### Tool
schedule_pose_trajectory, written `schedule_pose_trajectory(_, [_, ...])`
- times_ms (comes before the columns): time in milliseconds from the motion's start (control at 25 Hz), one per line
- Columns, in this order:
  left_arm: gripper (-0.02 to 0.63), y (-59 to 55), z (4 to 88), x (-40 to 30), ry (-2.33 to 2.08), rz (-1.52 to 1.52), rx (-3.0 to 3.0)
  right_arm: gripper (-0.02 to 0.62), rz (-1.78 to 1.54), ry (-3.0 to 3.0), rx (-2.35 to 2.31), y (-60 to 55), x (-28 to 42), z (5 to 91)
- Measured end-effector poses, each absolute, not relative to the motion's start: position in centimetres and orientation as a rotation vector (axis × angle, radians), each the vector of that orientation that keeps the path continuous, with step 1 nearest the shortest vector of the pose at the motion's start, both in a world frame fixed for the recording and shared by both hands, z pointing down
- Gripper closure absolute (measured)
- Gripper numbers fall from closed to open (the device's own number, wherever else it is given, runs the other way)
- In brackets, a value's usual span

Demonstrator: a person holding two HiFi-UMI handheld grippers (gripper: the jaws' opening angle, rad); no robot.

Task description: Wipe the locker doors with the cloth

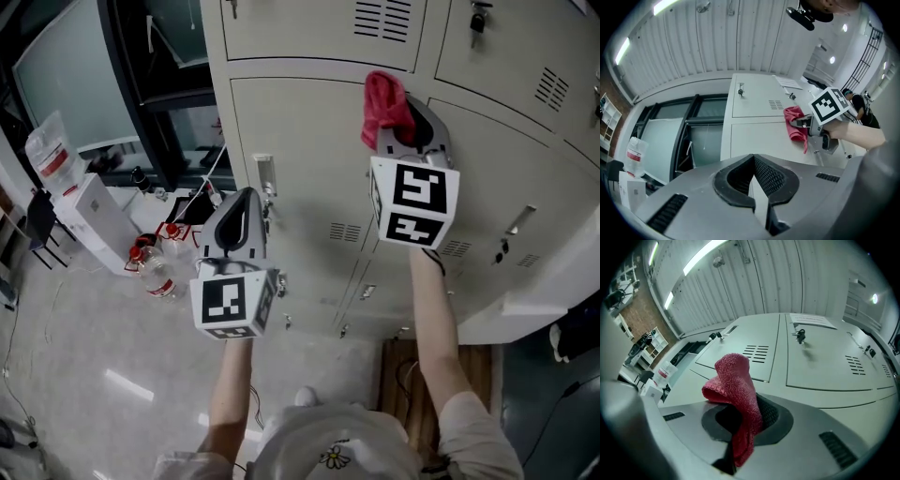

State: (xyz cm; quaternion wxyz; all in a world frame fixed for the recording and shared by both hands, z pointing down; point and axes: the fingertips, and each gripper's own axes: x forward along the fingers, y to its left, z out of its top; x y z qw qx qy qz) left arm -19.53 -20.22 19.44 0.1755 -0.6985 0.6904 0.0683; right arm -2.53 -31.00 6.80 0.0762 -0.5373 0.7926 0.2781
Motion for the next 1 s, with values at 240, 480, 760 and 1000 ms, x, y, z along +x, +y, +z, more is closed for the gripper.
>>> schedule_pose_trajectory(240, [0.591,-20.9,18.7,-17.9,1.924,0.201,-1.993,0.563,0.832,2.334,-1.664,-31.3,1.0,6.7])
schedule_pose_trajectory(480, [0.591,-21.1,18.4,-17.6,1.923,0.199,-1.984,0.563,0.824,2.323,-1.664,-31.5,2.1,6.7])
schedule_pose_trajectory(760, [0.591,-20.0,18.2,-19.0,1.952,0.189,-1.945,0.563,0.819,2.303,-1.689,-31.4,2.2,6.7])
schedule_pose_trajectory(1000, [0.591,-18.7,18.8,-21.0,2.002,0.175,-1.918,0.563,0.776,2.312,-1.607,-29.3,0.4,6.2])
